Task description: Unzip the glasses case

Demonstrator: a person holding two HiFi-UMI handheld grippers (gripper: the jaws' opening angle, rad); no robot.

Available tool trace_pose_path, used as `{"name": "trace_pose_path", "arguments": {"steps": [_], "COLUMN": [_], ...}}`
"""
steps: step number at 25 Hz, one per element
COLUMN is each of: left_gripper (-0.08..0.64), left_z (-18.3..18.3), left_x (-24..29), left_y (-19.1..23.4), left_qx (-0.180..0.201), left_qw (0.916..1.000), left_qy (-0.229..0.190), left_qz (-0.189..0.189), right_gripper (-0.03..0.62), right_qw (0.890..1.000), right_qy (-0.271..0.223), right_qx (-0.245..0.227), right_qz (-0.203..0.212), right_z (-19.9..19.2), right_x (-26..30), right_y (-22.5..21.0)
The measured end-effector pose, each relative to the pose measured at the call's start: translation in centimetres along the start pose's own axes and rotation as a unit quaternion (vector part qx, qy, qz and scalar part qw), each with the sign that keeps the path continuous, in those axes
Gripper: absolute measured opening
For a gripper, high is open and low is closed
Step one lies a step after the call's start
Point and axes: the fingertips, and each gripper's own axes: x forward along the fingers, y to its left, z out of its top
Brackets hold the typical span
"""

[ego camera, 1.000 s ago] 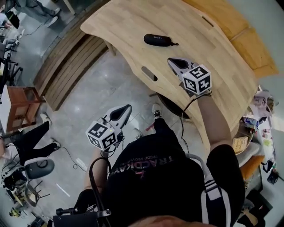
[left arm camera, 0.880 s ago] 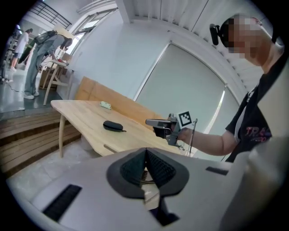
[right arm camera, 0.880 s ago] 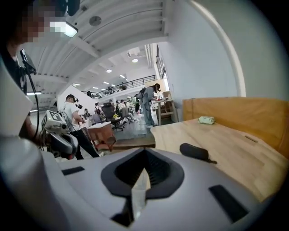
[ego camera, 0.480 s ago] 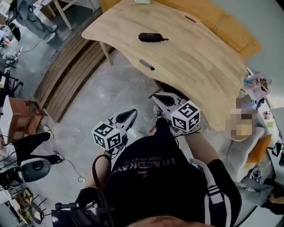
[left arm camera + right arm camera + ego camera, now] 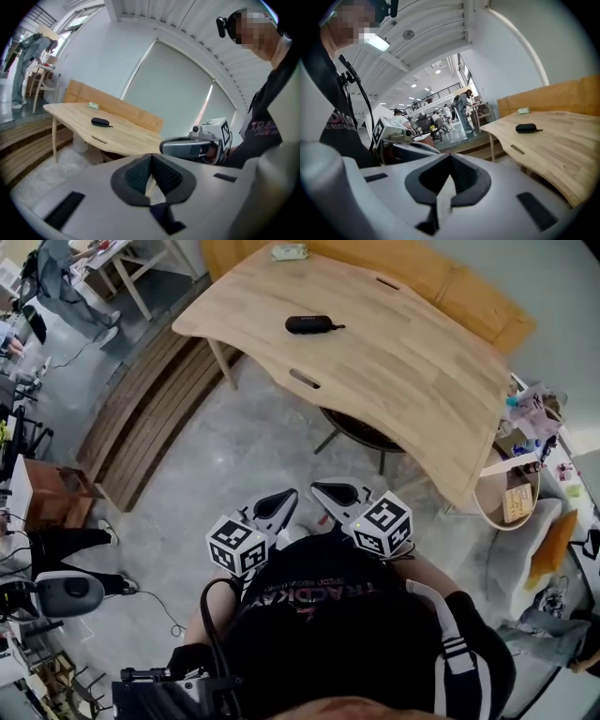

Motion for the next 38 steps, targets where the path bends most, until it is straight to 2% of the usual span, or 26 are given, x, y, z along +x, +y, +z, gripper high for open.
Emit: {"name": "trace_pose_path", "arguments": {"steps": [16,27,38], "left_gripper": [0.012,0.012,0.013], "left_z": [-0.3,0.1,-0.2], "left_x": [0.9,0.4,0.2], "left_y": [-1.4,-1.0,-0.9], "left_qx": [0.0,0.015,0.014], "left_qw": [0.9998,0.9998,0.9998], "left_qy": [0.004,0.002,0.001], "left_qz": [-0.021,-0.013,-0.012], "right_gripper": [0.015,0.015,0.014], "right_qw": [1.0,1.0,1.0], "right_qy": [0.001,-0.003,-0.001], "right_qx": [-0.003,-0.012,-0.016], "right_qz": [-0.011,-0.005,-0.004], "right_z": [-1.2,-0.8,-1.0], "right_x": [-1.4,-0.8,-0.6], "right_y": [1.0,1.2,1.4]}}
